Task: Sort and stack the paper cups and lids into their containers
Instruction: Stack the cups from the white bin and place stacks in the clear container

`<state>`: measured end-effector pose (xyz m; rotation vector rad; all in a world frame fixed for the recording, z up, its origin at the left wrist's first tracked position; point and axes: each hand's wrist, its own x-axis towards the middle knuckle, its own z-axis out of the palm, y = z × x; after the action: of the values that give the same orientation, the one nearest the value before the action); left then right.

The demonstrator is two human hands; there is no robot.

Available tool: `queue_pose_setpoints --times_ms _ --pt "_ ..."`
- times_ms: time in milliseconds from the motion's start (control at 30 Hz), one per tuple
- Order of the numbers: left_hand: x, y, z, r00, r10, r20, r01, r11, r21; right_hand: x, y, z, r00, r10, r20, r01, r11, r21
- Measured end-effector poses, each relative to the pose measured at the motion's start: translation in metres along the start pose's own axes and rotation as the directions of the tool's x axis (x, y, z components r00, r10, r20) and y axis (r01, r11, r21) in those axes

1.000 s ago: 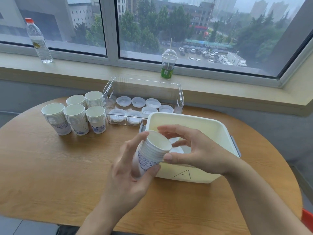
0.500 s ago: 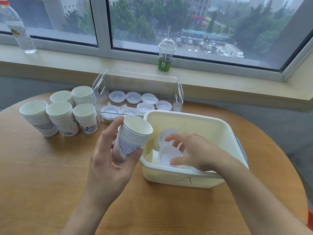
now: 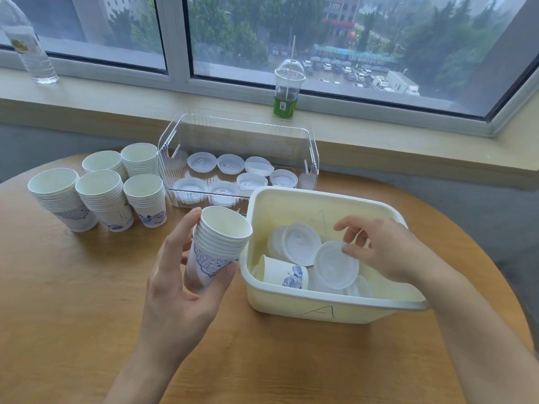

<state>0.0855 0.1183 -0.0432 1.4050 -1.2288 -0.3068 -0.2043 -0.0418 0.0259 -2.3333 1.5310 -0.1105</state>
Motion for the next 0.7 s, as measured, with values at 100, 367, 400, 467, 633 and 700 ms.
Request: queue_pose_setpoints --times_ms 100,367,400,467,633,700 --pt "0.0 -0.001 0.0 1.0 0.0 -0.003 0.0 1.0 -0.003 0.002 -0.014 0.0 0.993 -0.113 -0.037 0.117 0.987 0.114" --pt "-0.004 -0.004 -0.001 1.0 -0.021 0.0 0.021 1.0 -0.004 0.026 -0.066 0.021 0.913 -0.364 0.182 0.35 0.931 0.105" --pt "-0.005 -0.004 -0.002 1.0 -0.02 0.002 0.02 1.0 -0.002 0.028 -0.07 0.024 0.904 -0.372 0.21 0.361 0.928 0.089" --pt "-0.007 -0.005 -0.003 1.0 -0.021 0.009 0.021 1.0 0.003 0.031 -0.077 0.026 0.887 -0.38 0.261 0.374 0.925 0.073" --pt "-0.009 -0.006 -0.006 0.999 -0.029 0.02 0.029 1.0 0.007 0.034 -0.081 0.036 0.86 -0.364 0.356 0.382 0.924 0.022" --pt "-0.01 -0.007 -0.006 0.999 -0.025 0.021 0.024 1.0 0.004 0.035 -0.081 0.04 0.863 -0.345 0.369 0.372 0.928 -0.001"
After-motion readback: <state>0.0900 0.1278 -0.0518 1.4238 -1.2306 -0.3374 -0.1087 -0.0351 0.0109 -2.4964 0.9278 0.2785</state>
